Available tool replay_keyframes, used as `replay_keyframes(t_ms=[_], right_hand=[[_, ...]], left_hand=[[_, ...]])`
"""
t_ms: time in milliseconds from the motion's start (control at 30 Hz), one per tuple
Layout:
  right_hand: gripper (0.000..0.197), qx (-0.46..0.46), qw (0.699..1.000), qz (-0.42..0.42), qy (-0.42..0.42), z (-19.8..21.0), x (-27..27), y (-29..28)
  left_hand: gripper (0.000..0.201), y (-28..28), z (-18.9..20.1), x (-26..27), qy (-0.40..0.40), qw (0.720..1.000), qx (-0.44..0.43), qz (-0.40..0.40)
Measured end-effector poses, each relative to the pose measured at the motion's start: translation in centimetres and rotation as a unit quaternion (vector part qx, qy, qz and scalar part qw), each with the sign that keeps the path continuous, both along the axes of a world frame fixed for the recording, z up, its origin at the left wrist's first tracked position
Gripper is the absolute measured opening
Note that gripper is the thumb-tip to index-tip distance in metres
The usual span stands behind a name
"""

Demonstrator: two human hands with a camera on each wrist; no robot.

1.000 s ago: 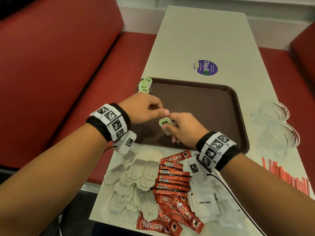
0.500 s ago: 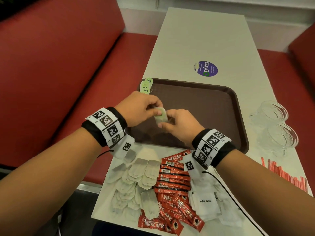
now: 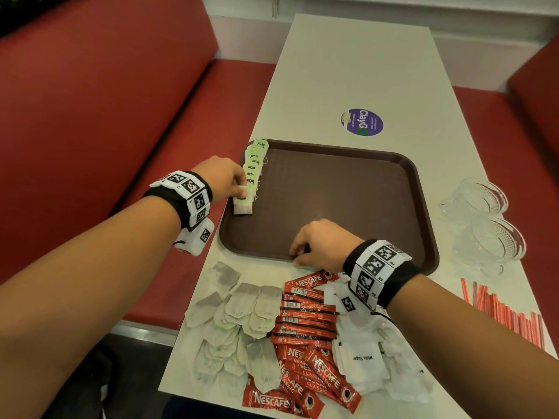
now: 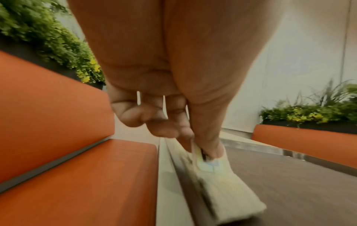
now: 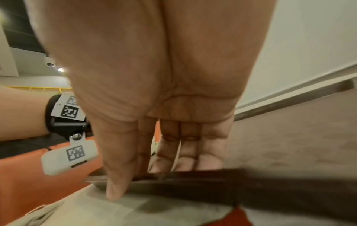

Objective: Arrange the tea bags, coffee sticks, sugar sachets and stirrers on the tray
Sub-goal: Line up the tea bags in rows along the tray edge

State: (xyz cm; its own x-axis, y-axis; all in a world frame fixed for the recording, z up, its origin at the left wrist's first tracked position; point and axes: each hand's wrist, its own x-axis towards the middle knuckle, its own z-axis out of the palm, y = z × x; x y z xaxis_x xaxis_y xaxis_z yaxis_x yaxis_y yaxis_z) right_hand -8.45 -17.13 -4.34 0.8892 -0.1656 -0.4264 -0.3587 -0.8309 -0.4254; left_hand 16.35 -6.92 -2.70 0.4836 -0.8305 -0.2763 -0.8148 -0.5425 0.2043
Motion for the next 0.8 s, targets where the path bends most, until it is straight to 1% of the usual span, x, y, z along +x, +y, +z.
replay_keyframes(t_ms=[100, 167, 267, 367, 433, 500, 600, 700, 733, 800], right_hand=[[0.024, 0.005, 1.000, -0.001, 0.000, 0.0, 0.0, 0.0], [0.023, 0.009, 1.000, -0.003, 0.000, -0.1, 0.0, -0.1], [0.023, 0.011, 1.000, -0.005, 0.003, -0.1, -0.1, -0.1], [0.023, 0.013, 1.000, -0.005, 0.004, -0.1, 0.0, -0.1], [0.023, 0.010, 1.000, -0.003, 0.007, 0.0, 0.0, 0.0], [0.022, 0.002, 1.000, 0.000, 0.010, 0.2, 0.1, 0.1], [0.023, -0.013, 1.000, 0.000, 0.012, 0.4, -0.1, 0.5], [0.033, -0.024, 1.000, -0.011, 0.005, 0.7, -0.3, 1.1], [0.036, -0.020, 1.000, -0.017, -0.004, 0.9, -0.4, 1.5], [0.041, -0.014, 0.999, -0.010, -0.033, 1.3, -0.5, 2.4]], left_hand=[[0.024, -0.7, -0.2, 0.1, -0.009, 1.000, 0.019, 0.022], [0.029, -1.1, -0.3, -0.1, -0.030, 0.999, 0.025, 0.027], [0.030, -1.8, -0.2, -1.2, -0.066, 0.997, 0.029, 0.016], [0.045, -2.3, -0.6, -2.5, -0.102, 0.990, 0.096, -0.018], [0.042, -2.4, -1.1, -2.9, -0.112, 0.986, 0.121, -0.020], [0.034, -2.1, -1.1, -3.0, -0.106, 0.987, 0.119, -0.009], [0.035, -1.1, -0.1, -3.4, -0.086, 0.992, 0.092, -0.010], [0.029, 1.8, 1.3, -4.5, -0.014, 1.000, 0.009, -0.008], [0.025, 3.0, 1.8, -5.1, 0.011, 1.000, -0.001, -0.017], [0.020, 5.7, 2.1, -6.2, 0.038, 0.998, 0.014, -0.041]])
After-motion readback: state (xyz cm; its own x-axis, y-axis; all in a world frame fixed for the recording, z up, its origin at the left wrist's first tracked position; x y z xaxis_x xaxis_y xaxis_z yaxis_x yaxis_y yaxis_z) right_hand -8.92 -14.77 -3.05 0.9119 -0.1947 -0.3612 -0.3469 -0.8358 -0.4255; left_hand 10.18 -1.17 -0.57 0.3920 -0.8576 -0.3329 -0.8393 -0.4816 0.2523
